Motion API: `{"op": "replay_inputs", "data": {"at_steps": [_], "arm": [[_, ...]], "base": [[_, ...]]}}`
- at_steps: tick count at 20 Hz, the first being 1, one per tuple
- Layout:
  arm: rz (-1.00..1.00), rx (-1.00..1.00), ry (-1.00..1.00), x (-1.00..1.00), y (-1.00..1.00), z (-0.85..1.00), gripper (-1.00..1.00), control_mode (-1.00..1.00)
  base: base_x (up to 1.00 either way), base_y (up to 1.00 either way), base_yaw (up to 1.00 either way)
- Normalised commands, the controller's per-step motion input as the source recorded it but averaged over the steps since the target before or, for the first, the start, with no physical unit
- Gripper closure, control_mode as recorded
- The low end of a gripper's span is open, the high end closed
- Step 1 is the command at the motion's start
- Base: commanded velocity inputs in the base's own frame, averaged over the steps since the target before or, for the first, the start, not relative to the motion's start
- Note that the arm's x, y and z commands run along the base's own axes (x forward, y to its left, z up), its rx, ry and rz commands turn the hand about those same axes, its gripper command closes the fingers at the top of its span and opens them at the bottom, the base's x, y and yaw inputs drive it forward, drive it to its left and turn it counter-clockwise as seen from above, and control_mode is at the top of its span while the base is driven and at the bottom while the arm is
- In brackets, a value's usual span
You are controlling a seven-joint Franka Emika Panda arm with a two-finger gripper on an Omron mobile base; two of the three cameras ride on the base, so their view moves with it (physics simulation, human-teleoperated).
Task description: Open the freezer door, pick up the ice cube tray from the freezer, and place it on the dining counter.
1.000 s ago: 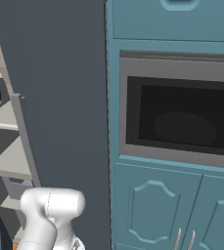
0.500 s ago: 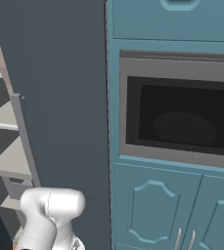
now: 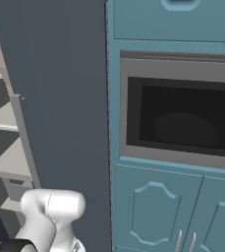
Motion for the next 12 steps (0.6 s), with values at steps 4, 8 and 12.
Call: {"op": "replay_inputs", "data": {"at_steps": [4, 8, 12], "arm": [[0.05, 0.00, 0.00, 0.06, 0.29, 0.00, -1.00, -1.00], [0.04, 0.00, 0.00, 0.05, 0.23, 0.00, -1.00, -1.00], [0.05, 0.00, 0.00, 0.01, 0.21, 0.00, -1.00, -1.00]], "base": [[0.00, 0.00, 0.00], [0.00, 0.00, 0.00], [0.00, 0.00, 0.00]]}}
